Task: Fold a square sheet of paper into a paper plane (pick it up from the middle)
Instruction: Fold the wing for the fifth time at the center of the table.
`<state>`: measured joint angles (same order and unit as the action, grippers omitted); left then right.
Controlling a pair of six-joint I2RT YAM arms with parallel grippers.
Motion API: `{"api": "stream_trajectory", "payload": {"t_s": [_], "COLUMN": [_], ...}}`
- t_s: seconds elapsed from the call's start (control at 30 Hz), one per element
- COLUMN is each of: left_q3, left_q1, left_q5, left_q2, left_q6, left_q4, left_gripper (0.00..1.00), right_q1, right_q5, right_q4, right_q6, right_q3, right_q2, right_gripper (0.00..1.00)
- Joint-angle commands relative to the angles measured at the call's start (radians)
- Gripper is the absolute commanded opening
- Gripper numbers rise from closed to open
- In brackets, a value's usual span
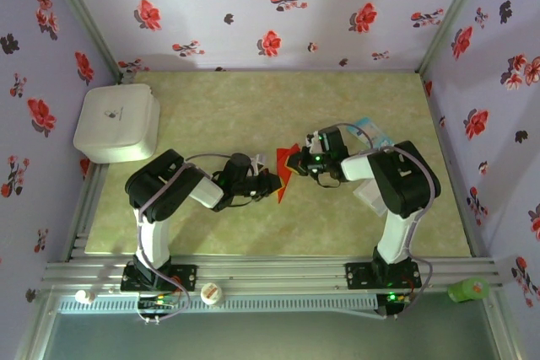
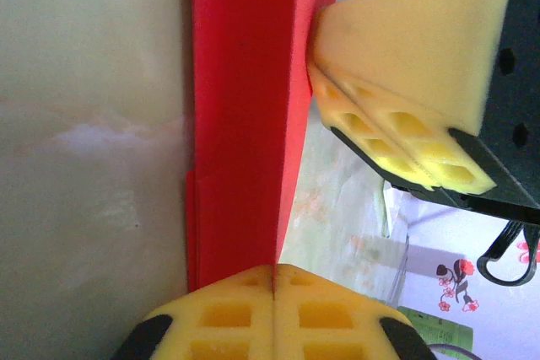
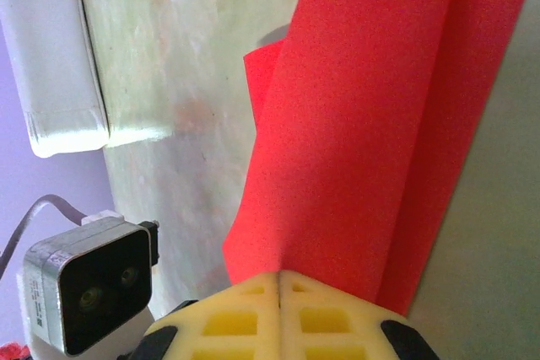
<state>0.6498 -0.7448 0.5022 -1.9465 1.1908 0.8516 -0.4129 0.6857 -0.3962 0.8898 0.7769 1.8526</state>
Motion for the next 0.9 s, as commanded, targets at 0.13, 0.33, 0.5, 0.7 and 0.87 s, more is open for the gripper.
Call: {"api": "stream_trajectory", "payload": {"t_s": [0.13,0.33,0.5,0.7,0.87], "left_q3": [-0.040,-0.038,-0.038,-0.039,0.004], "left_q1": [0.013,0.015,0.015,0.015,0.006], "left_q5": [-0.036,-0.044,-0.047,-0.053,-0.061], "left_q2": [-0.034,-0.032,-0.030,-0.007,0.060], "left_q6": [0.012,0.010,0.007,-0.013,-0.103], "left_q4": [-0.129,-0.158,-0.175,-0.212,-0.383], "left_gripper": [0.00,0.00,0.00,0.07,0.14], "right_q1": [0.006,0.007,0.006,0.006,0.003], "right_q5": [0.023,0.015,0.005,-0.010,-0.031], "right_q4": [-0.024,-0.029,-0.016,0.020,0.076], "right_q6": [-0.013,-0.006,-0.008,-0.005,-0.015], "right_q3": [0.021,0.018,0.019,0.024,0.032], "right_q2": [0.051,0.074,0.094,0.098,0.083], "right_gripper": [0.06,0.07,0.07,0.07,0.07]}}
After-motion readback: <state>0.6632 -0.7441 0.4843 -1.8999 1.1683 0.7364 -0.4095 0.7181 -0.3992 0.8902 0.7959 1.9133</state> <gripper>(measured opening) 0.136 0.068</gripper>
